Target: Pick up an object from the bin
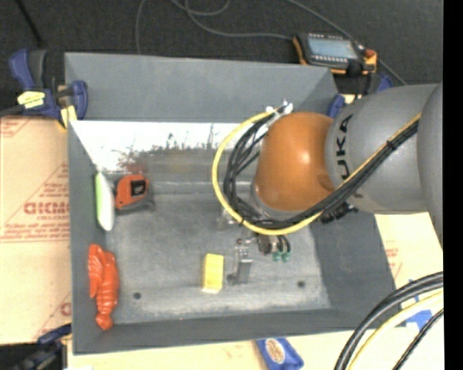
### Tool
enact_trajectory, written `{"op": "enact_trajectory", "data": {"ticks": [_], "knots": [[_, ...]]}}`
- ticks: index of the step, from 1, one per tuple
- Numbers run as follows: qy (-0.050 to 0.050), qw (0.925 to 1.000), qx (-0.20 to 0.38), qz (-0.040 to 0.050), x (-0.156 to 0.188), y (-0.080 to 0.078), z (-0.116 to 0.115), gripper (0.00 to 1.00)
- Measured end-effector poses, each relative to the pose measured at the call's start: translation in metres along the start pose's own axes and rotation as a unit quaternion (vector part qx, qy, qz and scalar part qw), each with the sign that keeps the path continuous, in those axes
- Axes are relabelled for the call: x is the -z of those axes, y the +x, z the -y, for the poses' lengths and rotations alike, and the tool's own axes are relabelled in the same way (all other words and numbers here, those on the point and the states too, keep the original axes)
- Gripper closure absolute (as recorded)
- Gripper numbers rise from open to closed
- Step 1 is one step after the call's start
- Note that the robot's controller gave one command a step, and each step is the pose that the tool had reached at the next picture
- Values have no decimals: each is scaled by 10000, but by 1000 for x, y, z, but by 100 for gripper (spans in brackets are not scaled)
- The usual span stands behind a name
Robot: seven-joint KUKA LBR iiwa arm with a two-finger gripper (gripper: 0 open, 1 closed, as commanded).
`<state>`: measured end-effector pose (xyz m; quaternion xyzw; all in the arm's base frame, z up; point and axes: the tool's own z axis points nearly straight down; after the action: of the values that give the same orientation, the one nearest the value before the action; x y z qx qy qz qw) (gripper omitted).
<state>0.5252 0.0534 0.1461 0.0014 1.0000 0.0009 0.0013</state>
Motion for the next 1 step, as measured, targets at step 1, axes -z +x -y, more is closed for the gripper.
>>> {"op": "enact_trajectory", "data": {"ticks": [1], "knots": [[0,10000,-1,0,0,0,0,0]]}}
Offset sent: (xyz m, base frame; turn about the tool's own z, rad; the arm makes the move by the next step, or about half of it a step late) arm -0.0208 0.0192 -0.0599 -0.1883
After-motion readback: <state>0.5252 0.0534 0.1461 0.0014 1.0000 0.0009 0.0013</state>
